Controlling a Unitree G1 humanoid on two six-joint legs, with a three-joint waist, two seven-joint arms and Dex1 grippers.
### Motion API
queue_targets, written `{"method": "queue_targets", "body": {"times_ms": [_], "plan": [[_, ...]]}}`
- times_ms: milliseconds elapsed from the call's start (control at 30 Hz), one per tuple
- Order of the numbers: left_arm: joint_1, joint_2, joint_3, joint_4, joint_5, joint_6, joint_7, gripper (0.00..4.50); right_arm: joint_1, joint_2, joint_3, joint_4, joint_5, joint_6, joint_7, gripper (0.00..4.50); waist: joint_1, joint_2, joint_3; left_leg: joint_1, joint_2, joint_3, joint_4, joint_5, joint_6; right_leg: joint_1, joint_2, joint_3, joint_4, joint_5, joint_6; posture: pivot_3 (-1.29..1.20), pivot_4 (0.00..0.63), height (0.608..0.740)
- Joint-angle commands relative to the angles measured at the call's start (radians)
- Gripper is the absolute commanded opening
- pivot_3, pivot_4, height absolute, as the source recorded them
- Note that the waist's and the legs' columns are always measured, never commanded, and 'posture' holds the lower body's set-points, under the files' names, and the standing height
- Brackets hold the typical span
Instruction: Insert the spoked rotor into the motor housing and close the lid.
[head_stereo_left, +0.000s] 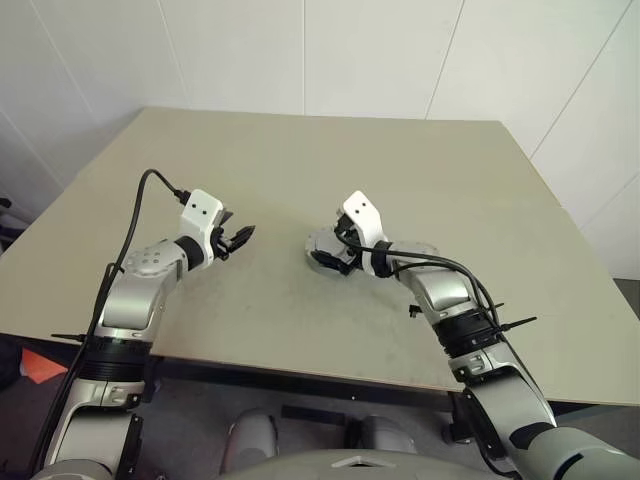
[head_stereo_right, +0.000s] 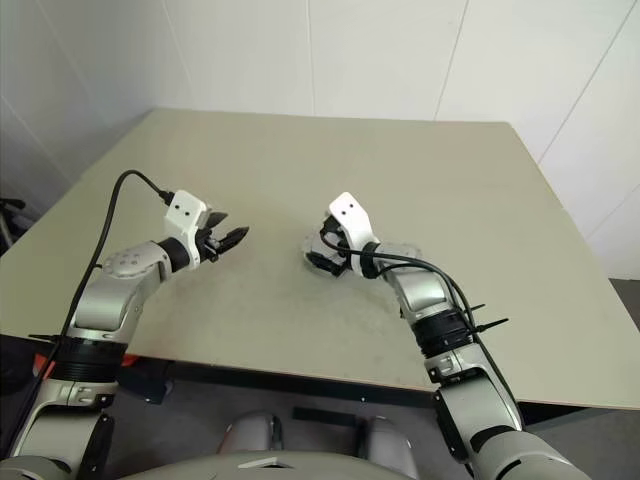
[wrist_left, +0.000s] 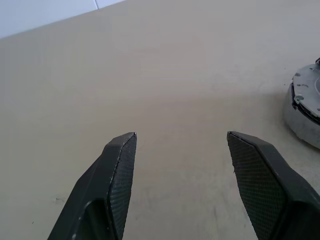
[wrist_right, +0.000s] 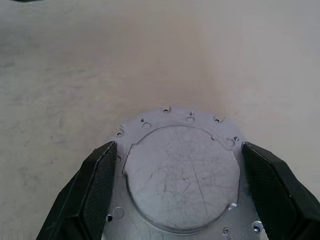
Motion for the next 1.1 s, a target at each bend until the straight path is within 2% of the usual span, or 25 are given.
{"method": "queue_targets", "body": {"times_ms": [33,233,333,400,433,800,1100], "plan": [[-0.015,0.012,0.012,-0.022,0.001,-0.016,-0.002,3.06,0.008,0.002,0.010,0.004,-0.010,-0.016,-0.001,4.47,0.000,0.000,0.000,0.000,0.000,0.000,0.000,0.000,0.000,0.000,0.000,0.000,0.000,0.000,0.000,0.00,0.000,0.740],[-0.014,0.016,0.012,-0.022,0.004,-0.015,-0.002,3.06,0.004,0.016,-0.008,0.053,-0.006,-0.032,-0.018,4.47,-0.001,0.000,0.000,0.001,0.000,0.000,0.000,0.000,0.001,0.003,0.000,0.000,0.000,-0.003,0.004,0.00,0.000,0.740],[-0.014,0.018,0.013,-0.020,0.005,-0.015,-0.002,3.06,-0.005,0.019,-0.027,0.067,0.005,-0.036,-0.018,3.89,-0.001,0.000,0.000,0.005,0.000,0.000,0.000,-0.001,0.001,0.006,0.000,0.000,0.000,-0.004,0.007,0.00,0.000,0.740],[-0.013,0.018,0.014,-0.017,0.006,-0.016,-0.002,3.06,-0.011,0.019,-0.035,0.069,0.011,-0.033,-0.012,3.27,0.000,0.000,0.000,0.006,0.000,0.000,0.000,-0.001,0.001,0.007,0.000,0.000,0.000,-0.004,0.007,0.00,0.000,0.740],[-0.012,0.018,0.014,-0.015,0.006,-0.017,-0.002,3.06,-0.015,0.018,-0.039,0.068,0.014,-0.030,-0.008,3.17,0.000,0.000,0.000,0.007,0.000,0.000,0.000,-0.001,0.001,0.007,0.000,0.000,0.000,-0.004,0.007,0.00,0.000,0.740],[-0.002,0.016,0.014,-0.021,0.008,-0.013,0.001,3.06,-0.038,-0.028,-0.004,0.053,-0.009,-0.044,0.055,3.17,0.000,0.000,0.000,0.006,0.000,0.000,0.000,-0.001,0.001,0.006,0.000,0.000,0.000,-0.004,0.006,0.00,0.000,0.740],[0.004,0.015,0.013,-0.024,0.012,-0.014,0.003,3.06,-0.040,-0.023,0.012,0.084,-0.032,-0.054,0.032,3.17,0.000,0.000,0.000,0.006,0.000,0.000,0.000,-0.001,0.002,0.006,0.000,0.000,0.000,-0.004,0.007,0.00,0.000,0.740]]}}
